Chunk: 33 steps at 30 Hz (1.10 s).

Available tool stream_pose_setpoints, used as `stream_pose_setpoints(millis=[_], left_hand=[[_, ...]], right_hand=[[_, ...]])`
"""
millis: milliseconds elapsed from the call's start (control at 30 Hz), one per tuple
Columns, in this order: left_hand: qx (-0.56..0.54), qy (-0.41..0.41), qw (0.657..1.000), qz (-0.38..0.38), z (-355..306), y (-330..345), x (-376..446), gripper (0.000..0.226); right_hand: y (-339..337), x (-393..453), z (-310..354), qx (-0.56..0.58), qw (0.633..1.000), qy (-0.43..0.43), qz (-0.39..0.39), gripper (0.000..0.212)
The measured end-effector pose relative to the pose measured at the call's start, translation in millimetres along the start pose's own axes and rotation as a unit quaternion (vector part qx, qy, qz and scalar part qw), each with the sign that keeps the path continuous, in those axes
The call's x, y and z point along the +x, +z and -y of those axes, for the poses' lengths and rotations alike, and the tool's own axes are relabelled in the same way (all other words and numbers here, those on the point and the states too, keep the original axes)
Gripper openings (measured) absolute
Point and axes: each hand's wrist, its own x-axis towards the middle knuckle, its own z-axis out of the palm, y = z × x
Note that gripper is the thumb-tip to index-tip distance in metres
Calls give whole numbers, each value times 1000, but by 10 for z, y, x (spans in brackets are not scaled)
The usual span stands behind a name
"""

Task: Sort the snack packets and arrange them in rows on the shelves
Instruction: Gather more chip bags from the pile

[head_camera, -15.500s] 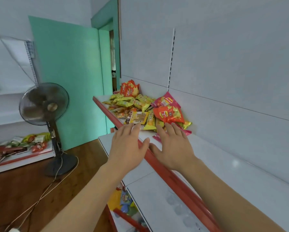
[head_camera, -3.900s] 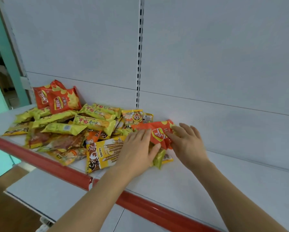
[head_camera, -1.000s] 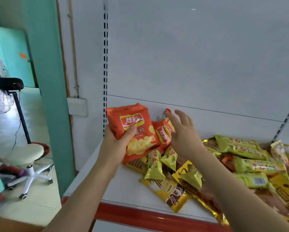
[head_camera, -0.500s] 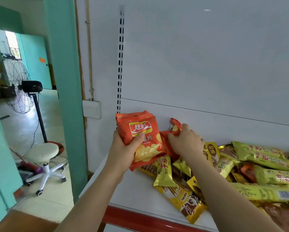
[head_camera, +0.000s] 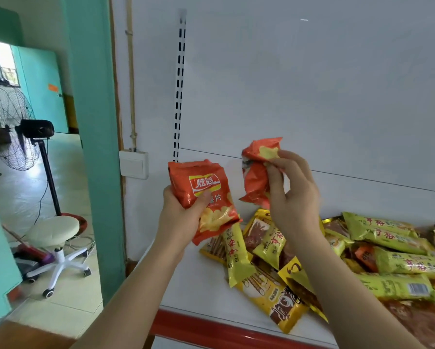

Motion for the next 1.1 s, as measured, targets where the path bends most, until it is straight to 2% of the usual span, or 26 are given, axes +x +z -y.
stream_pose_setpoints(millis=[100,200,300,367,433,467,533,600,667,767,900,1100], left_hand=[[-17,16,999,35,-66,199,-55,53],[-20,18,997,66,-40,401,-167,61],[-42,8,996,79,27,511,-263,76],[-52,10,995,86,16,593,-327,65],[-58,21,994,92,-29,707,-389,53],[-69,25,993,94,-53,769,-413,54],[-94,21,988,120,-126,914,-506,69],[-142,-15,973,179,-169,1104,-621,84],[-174,-39,960,215,-221,1337,-796,73],[-146,-12,968,206,-245,1764,-1103,51],[-87,55,976,192,-267,2464,-1646,65],[-72,51,978,189,-352,3763,-2675,58]], right_hand=[[-18,-189,176,28,996,-38,81,23],[-115,-325,227,29,989,12,145,35],[-327,-356,232,53,990,65,114,33],[-445,-369,181,42,994,91,54,36],[-583,-361,155,51,987,146,55,69],[-670,-352,152,70,978,183,73,87],[-894,-348,147,94,964,225,108,102],[-1142,-372,84,108,954,247,131,102],[-1407,-405,-28,120,947,267,132,99],[-1873,-493,-221,145,941,291,99,93],[-2684,-684,-511,121,947,294,35,93],[-4176,-971,-1082,36,955,289,-49,96]])
